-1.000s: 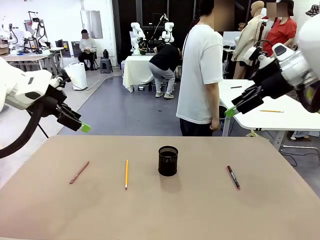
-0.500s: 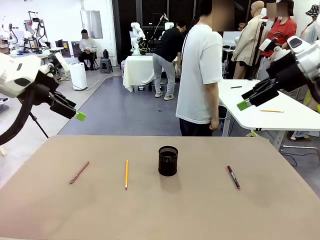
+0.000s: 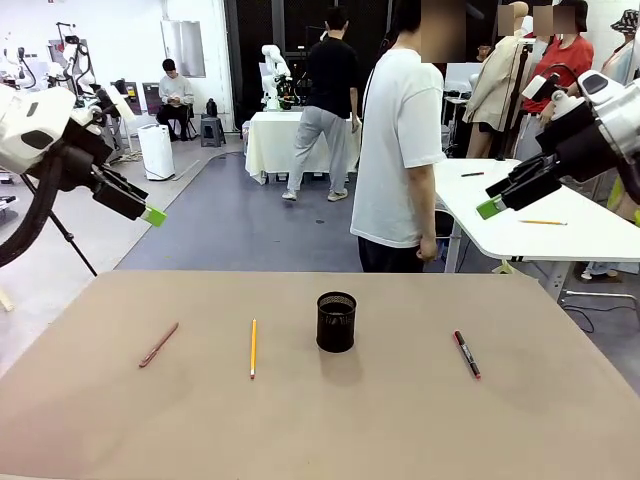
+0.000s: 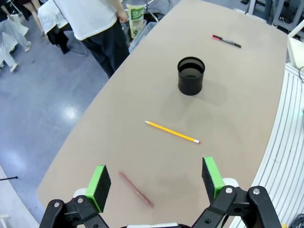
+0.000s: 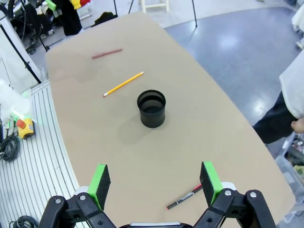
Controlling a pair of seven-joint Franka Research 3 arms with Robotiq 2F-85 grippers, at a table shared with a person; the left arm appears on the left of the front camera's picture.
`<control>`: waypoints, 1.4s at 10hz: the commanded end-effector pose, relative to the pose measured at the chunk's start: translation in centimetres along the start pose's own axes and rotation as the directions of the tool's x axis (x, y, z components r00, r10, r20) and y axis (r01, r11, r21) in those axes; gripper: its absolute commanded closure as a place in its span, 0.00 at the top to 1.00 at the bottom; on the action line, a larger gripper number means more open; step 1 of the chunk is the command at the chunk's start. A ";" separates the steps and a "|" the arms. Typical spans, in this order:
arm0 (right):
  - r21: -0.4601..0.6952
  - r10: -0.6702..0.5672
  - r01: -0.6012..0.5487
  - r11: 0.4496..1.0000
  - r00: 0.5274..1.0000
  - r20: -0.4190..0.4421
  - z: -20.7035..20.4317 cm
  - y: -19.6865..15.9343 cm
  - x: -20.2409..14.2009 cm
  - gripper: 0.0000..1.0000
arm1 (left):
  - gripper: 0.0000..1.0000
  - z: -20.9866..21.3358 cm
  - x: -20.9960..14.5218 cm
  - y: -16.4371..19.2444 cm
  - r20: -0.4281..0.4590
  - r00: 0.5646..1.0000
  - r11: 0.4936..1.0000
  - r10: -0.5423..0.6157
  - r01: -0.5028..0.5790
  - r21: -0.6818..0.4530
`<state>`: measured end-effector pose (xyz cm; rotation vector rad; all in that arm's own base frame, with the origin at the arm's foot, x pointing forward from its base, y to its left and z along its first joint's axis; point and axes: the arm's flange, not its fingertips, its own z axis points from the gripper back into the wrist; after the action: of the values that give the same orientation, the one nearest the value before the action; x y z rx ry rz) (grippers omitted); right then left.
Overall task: Place the pens into the pen holder.
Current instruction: Pick up a writing instrument from the table and place it into the Pen holder.
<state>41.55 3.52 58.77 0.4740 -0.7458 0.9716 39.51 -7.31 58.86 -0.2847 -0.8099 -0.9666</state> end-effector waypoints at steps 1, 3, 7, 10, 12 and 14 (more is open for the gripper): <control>-0.004 0.002 -0.002 1.000 1.000 -0.004 0.2 -0.1 -0.1 1.00 | 1.00 0.1 0.0 -0.1 0.005 1.000 1.000 0.007 -0.007 0.005; -0.004 0.002 -0.002 1.000 1.000 -0.004 0.2 -0.1 -0.1 1.00 | 1.00 0.1 0.0 -0.1 0.005 1.000 1.000 0.007 -0.007 0.005; -0.004 0.002 -0.002 1.000 1.000 -0.004 0.2 -0.1 -0.1 1.00 | 1.00 0.1 0.0 -0.1 0.005 1.000 1.000 0.007 -0.007 0.005; -0.004 0.002 -0.002 1.000 1.000 -0.004 0.2 -0.1 -0.1 1.00 | 1.00 0.1 0.0 -0.1 0.005 1.000 1.000 0.007 -0.007 0.005; -0.004 0.002 -0.002 1.000 1.000 -0.004 0.2 -0.1 -0.1 1.00 | 1.00 0.1 0.0 -0.1 0.005 1.000 1.000 0.007 -0.007 0.005; -0.004 0.002 -0.002 1.000 1.000 -0.004 0.2 -0.1 -0.1 1.00 | 1.00 0.1 0.0 -0.1 0.005 1.000 1.000 0.007 -0.007 0.005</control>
<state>41.42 3.31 58.78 0.4540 -0.7341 0.9656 39.43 -7.39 58.91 -0.2739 -0.8082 -0.9524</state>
